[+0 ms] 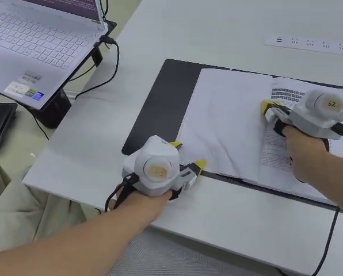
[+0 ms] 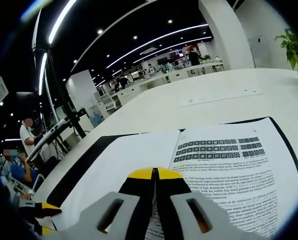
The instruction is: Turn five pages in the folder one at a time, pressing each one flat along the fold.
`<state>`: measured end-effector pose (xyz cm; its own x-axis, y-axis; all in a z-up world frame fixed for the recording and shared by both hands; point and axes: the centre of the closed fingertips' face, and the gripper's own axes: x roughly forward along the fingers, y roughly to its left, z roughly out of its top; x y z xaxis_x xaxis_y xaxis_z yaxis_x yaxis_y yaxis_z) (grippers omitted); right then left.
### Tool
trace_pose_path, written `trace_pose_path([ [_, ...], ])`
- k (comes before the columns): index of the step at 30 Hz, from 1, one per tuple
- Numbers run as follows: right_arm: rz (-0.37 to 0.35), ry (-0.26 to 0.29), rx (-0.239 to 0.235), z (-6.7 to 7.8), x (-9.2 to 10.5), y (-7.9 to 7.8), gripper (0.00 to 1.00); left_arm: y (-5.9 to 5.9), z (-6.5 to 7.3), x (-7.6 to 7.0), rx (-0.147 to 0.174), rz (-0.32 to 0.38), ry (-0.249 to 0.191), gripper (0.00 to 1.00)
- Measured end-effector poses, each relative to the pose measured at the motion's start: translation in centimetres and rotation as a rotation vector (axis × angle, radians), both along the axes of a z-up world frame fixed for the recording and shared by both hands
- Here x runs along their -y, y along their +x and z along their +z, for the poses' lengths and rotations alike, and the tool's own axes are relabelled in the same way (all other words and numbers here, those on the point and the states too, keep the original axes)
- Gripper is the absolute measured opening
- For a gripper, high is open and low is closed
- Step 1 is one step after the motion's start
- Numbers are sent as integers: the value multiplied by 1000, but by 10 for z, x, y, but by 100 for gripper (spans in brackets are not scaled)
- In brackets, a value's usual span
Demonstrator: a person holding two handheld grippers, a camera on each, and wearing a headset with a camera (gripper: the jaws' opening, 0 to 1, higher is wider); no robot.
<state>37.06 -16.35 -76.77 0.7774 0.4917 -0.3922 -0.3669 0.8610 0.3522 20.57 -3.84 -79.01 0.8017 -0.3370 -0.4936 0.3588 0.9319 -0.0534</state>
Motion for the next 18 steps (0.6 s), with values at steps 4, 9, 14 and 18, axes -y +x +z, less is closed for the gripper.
trace_pose_path([
  [4, -9, -5, 8, 2, 0, 5, 0, 0, 0, 0, 4, 1, -3, 38],
  [9, -17, -9, 15, 5, 0, 13, 0, 1, 0, 1, 7, 1, -5, 38],
  [14, -9, -26, 18, -1, 1, 29, 0, 0, 2, 2, 9, 2, -7, 38],
  [18, -8, -36, 24, 2, 0, 36, 0, 0, 2, 2, 10, 1, -7, 38],
])
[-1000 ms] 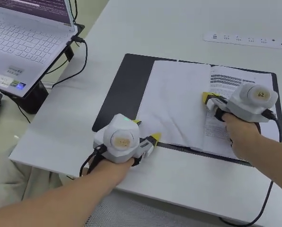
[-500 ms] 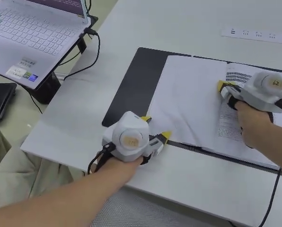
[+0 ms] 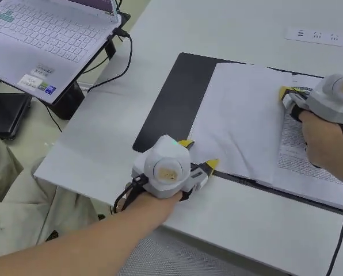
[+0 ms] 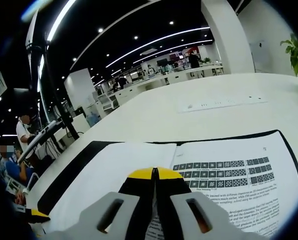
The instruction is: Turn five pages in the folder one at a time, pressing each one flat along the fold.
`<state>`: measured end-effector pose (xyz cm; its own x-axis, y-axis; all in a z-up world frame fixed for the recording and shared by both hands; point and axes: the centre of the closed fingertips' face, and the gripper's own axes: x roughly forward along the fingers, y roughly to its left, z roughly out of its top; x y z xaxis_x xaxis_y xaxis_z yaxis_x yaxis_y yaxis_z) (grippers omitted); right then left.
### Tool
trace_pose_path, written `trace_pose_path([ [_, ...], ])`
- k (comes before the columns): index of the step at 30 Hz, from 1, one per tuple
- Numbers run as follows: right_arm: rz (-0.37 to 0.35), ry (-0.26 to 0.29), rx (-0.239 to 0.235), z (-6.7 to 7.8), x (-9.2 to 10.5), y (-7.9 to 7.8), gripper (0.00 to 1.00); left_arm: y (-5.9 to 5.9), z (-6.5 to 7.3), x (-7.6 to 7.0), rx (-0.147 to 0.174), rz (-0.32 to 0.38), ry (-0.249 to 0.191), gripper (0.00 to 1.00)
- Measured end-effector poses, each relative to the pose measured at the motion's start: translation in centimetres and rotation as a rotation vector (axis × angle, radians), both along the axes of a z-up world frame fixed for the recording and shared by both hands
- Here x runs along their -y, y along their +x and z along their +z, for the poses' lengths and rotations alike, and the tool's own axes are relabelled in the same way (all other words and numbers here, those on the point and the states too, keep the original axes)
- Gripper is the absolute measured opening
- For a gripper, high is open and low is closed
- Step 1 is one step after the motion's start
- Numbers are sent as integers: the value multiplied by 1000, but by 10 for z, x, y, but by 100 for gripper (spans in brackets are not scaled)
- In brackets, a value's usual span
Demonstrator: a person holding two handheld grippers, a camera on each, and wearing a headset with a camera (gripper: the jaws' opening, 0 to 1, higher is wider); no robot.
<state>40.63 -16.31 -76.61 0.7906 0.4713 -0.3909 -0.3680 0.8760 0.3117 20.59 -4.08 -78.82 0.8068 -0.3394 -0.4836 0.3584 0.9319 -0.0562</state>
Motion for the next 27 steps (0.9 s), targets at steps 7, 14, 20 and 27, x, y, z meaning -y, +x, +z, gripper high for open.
trace_pose_path([
  [7, -20, -2, -11, -2, 2, 24, 0, 0, 0, 0, 2, 0, -2, 38],
  [14, -4, -26, -17, -13, 6, 52, 0, 0, 0, 1, 1, -2, -1, 38],
  [20, 15, 12, -50, -17, 5, 53, 0, 0, 0, 1, -1, -7, -1, 38],
  [27, 29, 3, -41, -21, 5, 48, 0, 0, 0, 0, 1, -8, -2, 38],
])
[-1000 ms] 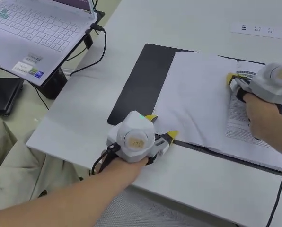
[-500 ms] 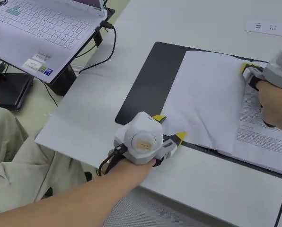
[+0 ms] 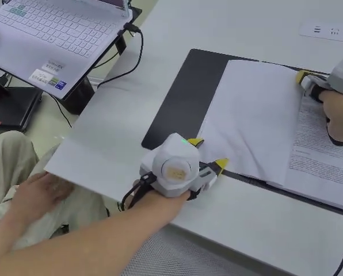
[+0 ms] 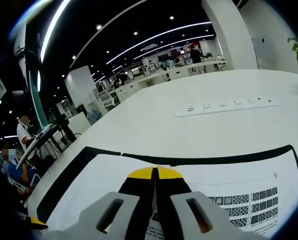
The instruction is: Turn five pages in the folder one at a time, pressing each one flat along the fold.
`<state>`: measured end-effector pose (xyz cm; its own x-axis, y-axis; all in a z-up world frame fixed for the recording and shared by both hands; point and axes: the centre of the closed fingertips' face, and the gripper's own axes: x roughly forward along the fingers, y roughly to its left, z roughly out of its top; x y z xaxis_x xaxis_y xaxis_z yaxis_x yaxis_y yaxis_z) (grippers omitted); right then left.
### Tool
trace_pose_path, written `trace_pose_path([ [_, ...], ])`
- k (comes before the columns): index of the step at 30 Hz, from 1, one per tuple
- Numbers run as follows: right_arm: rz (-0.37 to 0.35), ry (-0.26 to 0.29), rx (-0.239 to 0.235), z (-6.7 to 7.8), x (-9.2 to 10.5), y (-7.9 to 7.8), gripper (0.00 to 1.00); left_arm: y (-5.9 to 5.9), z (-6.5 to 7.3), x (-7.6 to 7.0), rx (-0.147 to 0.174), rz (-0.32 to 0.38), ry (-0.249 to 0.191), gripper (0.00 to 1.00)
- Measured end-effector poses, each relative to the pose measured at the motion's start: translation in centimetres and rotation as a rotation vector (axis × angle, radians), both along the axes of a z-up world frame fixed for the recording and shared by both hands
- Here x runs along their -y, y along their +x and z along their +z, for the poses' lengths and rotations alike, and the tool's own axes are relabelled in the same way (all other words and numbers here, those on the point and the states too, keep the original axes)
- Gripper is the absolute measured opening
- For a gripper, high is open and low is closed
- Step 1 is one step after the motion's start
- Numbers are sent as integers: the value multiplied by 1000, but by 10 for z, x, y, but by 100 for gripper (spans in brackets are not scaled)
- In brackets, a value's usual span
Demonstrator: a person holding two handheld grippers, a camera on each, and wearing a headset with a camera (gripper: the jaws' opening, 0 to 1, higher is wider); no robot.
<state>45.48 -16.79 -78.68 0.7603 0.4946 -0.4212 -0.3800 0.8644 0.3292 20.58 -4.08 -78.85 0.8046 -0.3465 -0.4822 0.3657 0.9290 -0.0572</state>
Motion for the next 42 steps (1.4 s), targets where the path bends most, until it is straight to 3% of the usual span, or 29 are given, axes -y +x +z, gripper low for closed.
trace_pose_path([
  [2, 6, -3, 4, -3, 2, 1, 0, 0, 0, 0, 0, 0, 0, 38],
  [6, 11, 1, 9, -3, 2, -11, 0, 0, 0, 0, 2, -1, 0, 38],
  [14, 22, 11, 4, -1, 3, -11, 0, 0, 0, -1, 5, 0, -3, 38],
  [15, 24, 10, 6, 0, 2, -21, 0, 0, 0, -1, 5, 1, -4, 38],
  [21, 36, 8, 19, 1, 4, -24, 0, -1, 0, -1, 6, 3, -7, 38],
  [29, 48, 6, 37, 4, -2, -49, 0, -1, 0, -1, 4, 6, -10, 38],
  [42, 60, 10, 53, 5, -2, -77, 0, 1, -2, -2, 5, 8, -10, 38],
])
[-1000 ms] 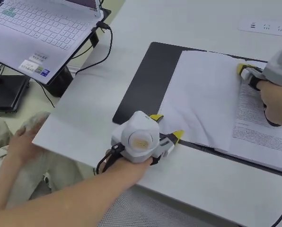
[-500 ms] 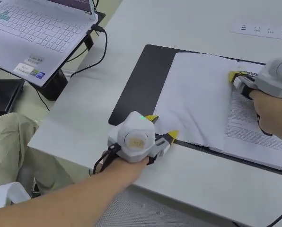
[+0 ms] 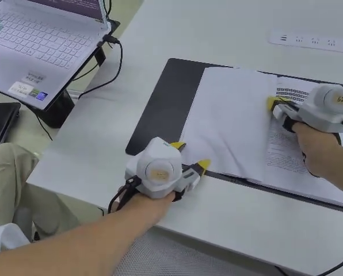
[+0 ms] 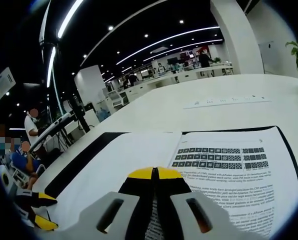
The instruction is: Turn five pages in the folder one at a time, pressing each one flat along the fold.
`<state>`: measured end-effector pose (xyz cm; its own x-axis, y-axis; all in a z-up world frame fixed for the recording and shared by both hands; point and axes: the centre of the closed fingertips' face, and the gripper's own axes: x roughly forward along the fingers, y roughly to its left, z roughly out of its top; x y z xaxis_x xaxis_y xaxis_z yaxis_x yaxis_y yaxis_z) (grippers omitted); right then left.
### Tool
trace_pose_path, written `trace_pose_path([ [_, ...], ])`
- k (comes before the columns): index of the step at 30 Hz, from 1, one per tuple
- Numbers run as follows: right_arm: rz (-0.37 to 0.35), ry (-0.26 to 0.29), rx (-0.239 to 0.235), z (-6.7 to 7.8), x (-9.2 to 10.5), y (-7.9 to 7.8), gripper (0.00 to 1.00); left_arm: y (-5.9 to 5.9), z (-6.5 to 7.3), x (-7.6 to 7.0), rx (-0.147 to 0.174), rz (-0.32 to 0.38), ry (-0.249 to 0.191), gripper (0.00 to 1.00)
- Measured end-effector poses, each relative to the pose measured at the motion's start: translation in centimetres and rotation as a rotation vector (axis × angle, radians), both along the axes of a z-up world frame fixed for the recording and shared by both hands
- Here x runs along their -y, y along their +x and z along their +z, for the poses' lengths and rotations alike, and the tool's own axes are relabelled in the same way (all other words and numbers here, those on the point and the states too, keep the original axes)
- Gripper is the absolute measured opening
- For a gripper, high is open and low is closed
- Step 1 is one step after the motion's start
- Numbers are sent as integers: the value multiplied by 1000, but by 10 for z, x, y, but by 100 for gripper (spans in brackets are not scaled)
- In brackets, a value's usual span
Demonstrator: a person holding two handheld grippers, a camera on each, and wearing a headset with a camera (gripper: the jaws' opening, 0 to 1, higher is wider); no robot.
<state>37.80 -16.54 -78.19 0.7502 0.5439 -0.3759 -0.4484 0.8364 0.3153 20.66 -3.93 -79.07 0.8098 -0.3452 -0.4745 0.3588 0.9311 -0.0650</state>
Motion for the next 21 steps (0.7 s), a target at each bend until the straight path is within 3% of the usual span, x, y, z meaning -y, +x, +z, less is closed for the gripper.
trace_pose_path([
  [12, -18, 23, -3, 1, 4, -18, 0, 1, -1, 0, 0, 1, -1, 38],
  [21, -18, 25, -4, 10, 2, -44, 0, 1, -1, 0, 1, -1, 1, 38],
])
